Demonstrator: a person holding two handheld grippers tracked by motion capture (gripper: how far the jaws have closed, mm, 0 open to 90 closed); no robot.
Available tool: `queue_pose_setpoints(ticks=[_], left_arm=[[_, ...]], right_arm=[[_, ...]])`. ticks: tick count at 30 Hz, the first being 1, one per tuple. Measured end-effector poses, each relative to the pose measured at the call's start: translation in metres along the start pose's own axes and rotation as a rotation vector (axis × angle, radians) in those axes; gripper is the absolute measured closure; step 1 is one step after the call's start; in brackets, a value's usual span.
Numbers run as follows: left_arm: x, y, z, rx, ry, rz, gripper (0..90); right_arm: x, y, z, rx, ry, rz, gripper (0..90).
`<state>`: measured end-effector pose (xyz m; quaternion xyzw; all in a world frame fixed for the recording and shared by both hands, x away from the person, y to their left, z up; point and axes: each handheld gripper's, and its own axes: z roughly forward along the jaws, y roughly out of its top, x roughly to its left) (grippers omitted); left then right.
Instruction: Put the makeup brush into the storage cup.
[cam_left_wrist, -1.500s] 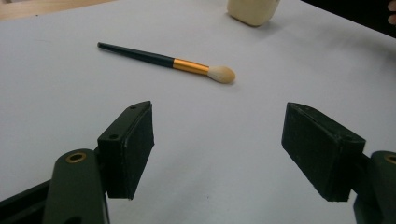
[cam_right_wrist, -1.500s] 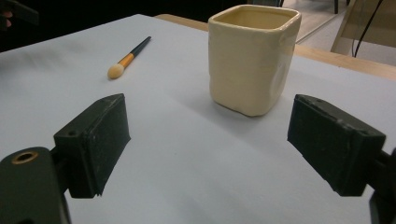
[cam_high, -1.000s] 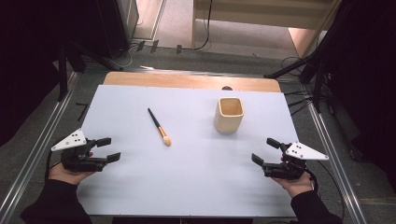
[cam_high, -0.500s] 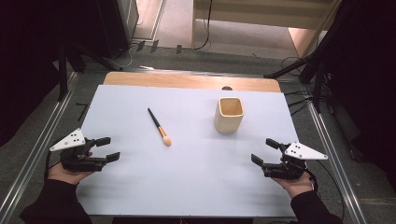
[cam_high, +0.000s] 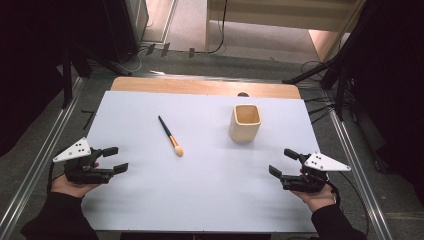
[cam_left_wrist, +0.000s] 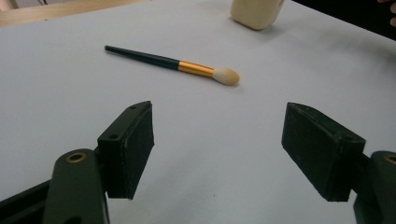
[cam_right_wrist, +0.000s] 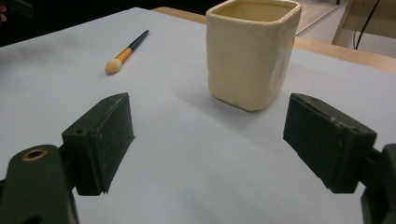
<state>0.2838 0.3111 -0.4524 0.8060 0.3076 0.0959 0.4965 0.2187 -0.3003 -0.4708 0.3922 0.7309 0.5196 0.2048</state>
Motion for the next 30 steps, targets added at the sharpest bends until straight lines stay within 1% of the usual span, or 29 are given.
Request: queue_pose_setpoints(ticks=[20, 30], left_arm=[[0.0004, 0.0002, -0.0013, -0.008, 0.002, -0.007, 25.7], [0.0001, 0.0013, -0.0008, -0.008, 0.003, 0.001, 25.7]], right_arm=[[-0.0001, -0.0005, 0.0001, -0.001, 0.007, 0.004, 17.0], [-0.0004, -0.0007, 0.0000, -0.001, 0.008, 0.005, 17.2]])
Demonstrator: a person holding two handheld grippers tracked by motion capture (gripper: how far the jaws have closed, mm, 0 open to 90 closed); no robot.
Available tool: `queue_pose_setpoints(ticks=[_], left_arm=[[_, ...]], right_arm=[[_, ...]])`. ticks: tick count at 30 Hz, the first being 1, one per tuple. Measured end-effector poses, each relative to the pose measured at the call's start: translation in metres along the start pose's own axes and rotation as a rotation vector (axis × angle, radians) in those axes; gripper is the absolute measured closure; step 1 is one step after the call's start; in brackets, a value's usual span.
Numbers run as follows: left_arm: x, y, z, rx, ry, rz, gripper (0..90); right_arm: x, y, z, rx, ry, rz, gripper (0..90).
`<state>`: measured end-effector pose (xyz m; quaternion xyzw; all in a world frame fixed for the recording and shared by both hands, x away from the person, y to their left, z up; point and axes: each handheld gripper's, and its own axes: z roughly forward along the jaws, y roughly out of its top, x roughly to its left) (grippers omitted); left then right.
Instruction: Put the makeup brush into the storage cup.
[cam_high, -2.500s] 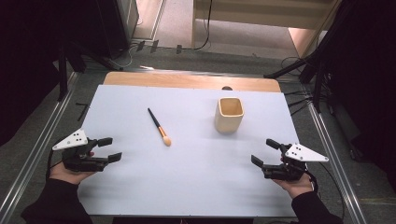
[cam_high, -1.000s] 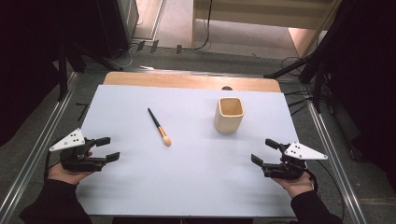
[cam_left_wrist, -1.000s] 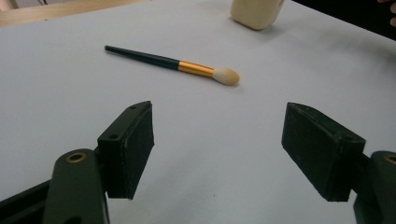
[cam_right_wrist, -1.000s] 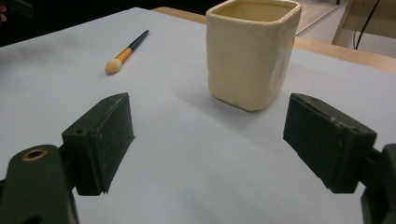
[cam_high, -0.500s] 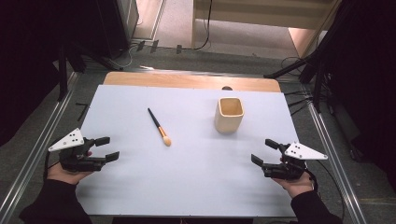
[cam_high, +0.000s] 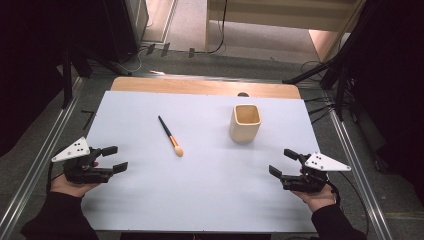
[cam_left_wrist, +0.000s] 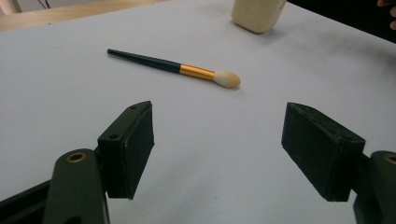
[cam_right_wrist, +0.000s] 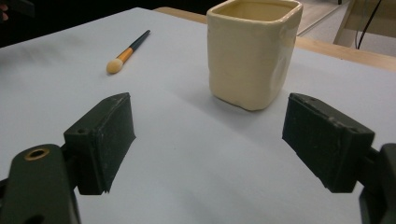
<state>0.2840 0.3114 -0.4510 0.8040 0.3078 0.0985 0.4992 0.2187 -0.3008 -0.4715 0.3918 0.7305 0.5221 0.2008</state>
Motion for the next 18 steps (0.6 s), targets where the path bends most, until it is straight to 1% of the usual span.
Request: queue_pose_setpoints(ticks=[3, 6, 13, 18], left_arm=[[-0.0001, 0.0005, 0.0001, 0.006, 0.002, 0.000, 25.7], [-0.0003, 0.0006, -0.0004, -0.003, 0.002, -0.001, 25.7], [-0.0005, 0.0015, 0.0008, -0.003, 0.002, -0.004, 25.7], [0.0001, 0.0057, 0.0062, 0.001, 0.004, -0.001, 25.7]], right_arm=[[0.0000, -0.0001, 0.0000, 0.001, 0.000, -0.001, 17.3], [0.0001, 0.0000, 0.0000, -0.001, 0.000, 0.000, 17.5], [0.0010, 0.0009, 0.0016, -0.006, 0.002, 0.003, 17.5], [0.0025, 0.0014, 0.0040, 0.003, 0.007, -0.006, 17.5]])
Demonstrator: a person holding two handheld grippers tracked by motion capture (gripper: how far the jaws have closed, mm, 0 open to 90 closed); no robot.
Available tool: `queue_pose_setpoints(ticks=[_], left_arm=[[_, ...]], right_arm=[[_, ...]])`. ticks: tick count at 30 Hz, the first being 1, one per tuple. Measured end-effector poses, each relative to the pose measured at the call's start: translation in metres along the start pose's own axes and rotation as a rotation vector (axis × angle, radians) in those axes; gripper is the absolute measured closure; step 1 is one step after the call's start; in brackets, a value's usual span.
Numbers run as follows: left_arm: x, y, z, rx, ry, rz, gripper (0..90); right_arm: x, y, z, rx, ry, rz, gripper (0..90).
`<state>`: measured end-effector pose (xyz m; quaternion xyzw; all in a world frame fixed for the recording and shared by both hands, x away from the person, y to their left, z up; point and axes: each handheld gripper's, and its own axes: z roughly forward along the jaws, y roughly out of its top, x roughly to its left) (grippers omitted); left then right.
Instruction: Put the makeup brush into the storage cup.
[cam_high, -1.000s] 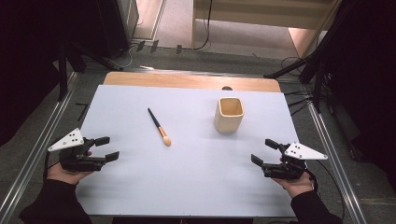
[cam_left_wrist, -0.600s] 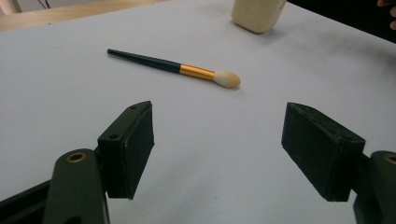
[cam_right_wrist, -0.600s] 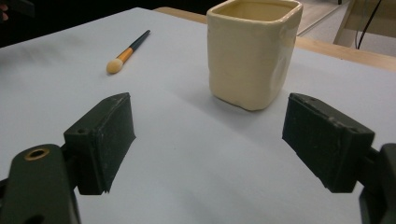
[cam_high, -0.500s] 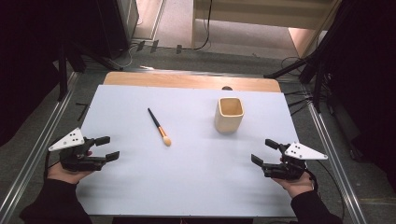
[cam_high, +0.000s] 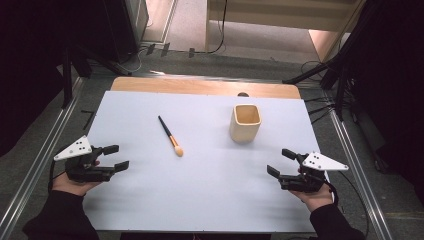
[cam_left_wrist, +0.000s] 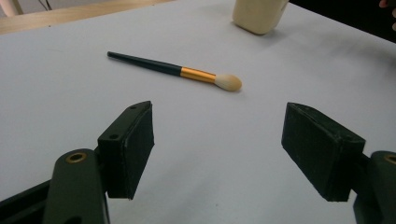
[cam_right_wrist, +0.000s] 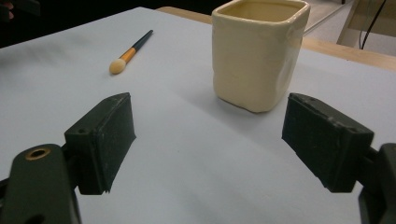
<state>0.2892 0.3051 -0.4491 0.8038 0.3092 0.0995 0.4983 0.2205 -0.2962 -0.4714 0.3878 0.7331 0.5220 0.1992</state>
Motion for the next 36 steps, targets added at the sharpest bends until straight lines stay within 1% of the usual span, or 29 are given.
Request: queue_pose_setpoints(ticks=[3, 7, 10, 11, 12, 17, 19, 20, 24, 26, 28, 29, 33, 36], left_arm=[[0.000, 0.005, 0.004, 0.014, 0.008, 0.008, 26.0], [0.002, 0.009, 0.010, 0.010, 0.022, -0.001, 26.1], [0.005, 0.013, 0.015, 0.034, 0.039, 0.000, 26.3], [0.005, 0.016, 0.018, 0.039, 0.045, -0.005, 26.5], [0.005, 0.016, 0.018, 0.039, 0.045, -0.005, 26.5], [0.005, 0.025, 0.029, 0.061, 0.054, 0.004, 26.7], [0.005, 0.029, 0.033, 0.069, 0.051, -0.001, 26.7], [0.004, 0.031, 0.035, 0.074, 0.055, 0.006, 26.8], [0.004, 0.039, 0.042, 0.092, 0.044, 0.019, 26.9], [0.004, 0.042, 0.045, 0.097, 0.033, 0.019, 27.0], [0.005, 0.044, 0.049, 0.101, 0.031, 0.026, 27.0], [0.005, 0.046, 0.051, 0.111, 0.029, 0.027, 27.2], [0.008, 0.050, 0.058, 0.107, 0.023, 0.021, 27.2], [0.011, 0.054, 0.062, 0.086, 0.021, 0.020, 27.4]], right_arm=[[-0.001, 0.000, -0.001, -0.002, -0.006, 0.005, 17.5], [-0.002, -0.001, -0.002, 0.000, -0.008, 0.004, 17.5], [-0.002, -0.001, -0.002, 0.001, -0.006, 0.005, 17.5], [-0.002, -0.001, -0.001, 0.001, -0.005, 0.005, 17.5], [-0.002, -0.001, -0.001, 0.001, -0.005, 0.005, 17.5], [-0.002, -0.001, -0.001, 0.002, -0.003, 0.006, 17.5], [-0.002, -0.001, -0.001, 0.001, -0.003, 0.004, 17.5], [-0.002, -0.001, -0.001, 0.002, -0.002, 0.003, 17.5], [-0.002, -0.001, -0.001, 0.004, 0.001, 0.004, 17.5], [-0.002, -0.001, -0.001, 0.004, 0.000, 0.006, 17.5], [-0.003, -0.002, -0.001, 0.003, 0.002, 0.003, 17.5], [-0.003, -0.002, -0.001, 0.004, 0.002, 0.003, 17.5], [-0.003, -0.002, -0.001, 0.005, 0.006, 0.003, 17.6], [-0.003, -0.002, -0.001, 0.004, 0.006, 0.002, 17.6]])
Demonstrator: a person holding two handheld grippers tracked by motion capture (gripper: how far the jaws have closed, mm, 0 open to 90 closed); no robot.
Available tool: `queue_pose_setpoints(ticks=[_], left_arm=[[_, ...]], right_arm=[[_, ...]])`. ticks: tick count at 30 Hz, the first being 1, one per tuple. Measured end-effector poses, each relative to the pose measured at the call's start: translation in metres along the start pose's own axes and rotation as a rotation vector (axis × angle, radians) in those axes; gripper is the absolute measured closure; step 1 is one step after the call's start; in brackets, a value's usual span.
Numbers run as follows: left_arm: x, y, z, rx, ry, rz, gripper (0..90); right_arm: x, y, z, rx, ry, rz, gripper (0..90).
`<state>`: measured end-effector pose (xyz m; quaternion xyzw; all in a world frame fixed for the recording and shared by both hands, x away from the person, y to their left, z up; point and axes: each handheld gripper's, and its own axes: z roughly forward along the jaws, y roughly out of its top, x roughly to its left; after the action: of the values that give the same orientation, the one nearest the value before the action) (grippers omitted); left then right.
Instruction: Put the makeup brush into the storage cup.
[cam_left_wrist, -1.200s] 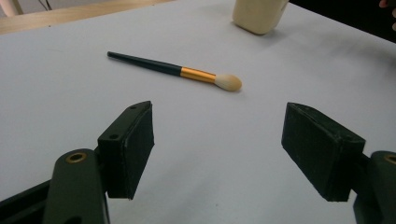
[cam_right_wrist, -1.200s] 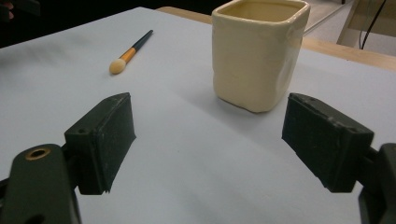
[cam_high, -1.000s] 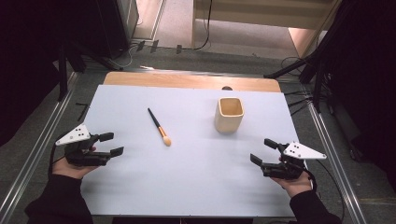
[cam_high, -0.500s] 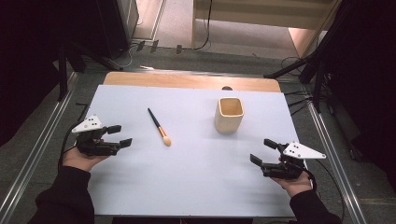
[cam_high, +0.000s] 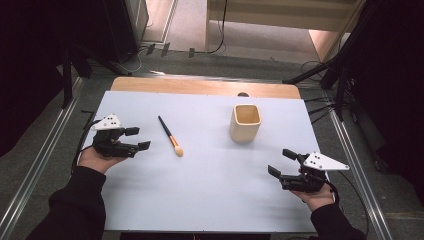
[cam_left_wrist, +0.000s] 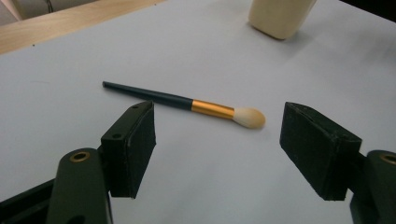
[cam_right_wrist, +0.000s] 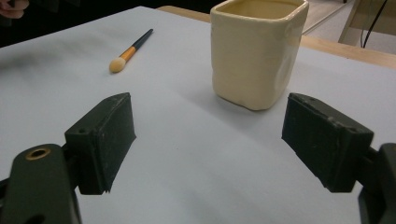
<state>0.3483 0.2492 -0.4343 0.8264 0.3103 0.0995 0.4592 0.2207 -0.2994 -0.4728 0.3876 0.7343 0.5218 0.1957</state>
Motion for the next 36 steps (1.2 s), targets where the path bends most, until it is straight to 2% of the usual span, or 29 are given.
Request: queue_pose_setpoints(ticks=[4, 11, 16, 23, 25, 31, 36], left_arm=[[0.004, 0.005, 0.005, -0.003, -0.004, -0.011, 28.2], [0.007, 0.016, 0.015, -0.011, 0.001, 0.034, 28.7], [0.010, 0.020, 0.021, -0.044, -0.015, 0.048, 28.6], [0.015, 0.020, 0.031, -0.076, -0.026, 0.024, 28.9], [0.016, 0.023, 0.034, -0.068, -0.029, 0.019, 29.4], [0.020, 0.040, 0.041, -0.073, -0.044, 0.033, 29.3], [0.022, 0.047, 0.046, -0.082, -0.049, 0.047, 29.6]], right_arm=[[0.000, 0.000, 0.000, 0.001, 0.003, -0.001, 17.6], [0.000, 0.000, 0.000, 0.001, 0.005, -0.001, 17.6], [0.000, -0.001, 0.000, 0.003, 0.010, -0.001, 17.6], [0.000, -0.001, 0.000, 0.004, 0.010, -0.001, 17.6], [0.000, -0.001, 0.000, 0.004, 0.010, 0.000, 17.6], [0.000, -0.001, 0.000, 0.006, 0.013, 0.001, 17.6], [0.001, -0.002, -0.001, 0.003, 0.014, 0.005, 17.6]])
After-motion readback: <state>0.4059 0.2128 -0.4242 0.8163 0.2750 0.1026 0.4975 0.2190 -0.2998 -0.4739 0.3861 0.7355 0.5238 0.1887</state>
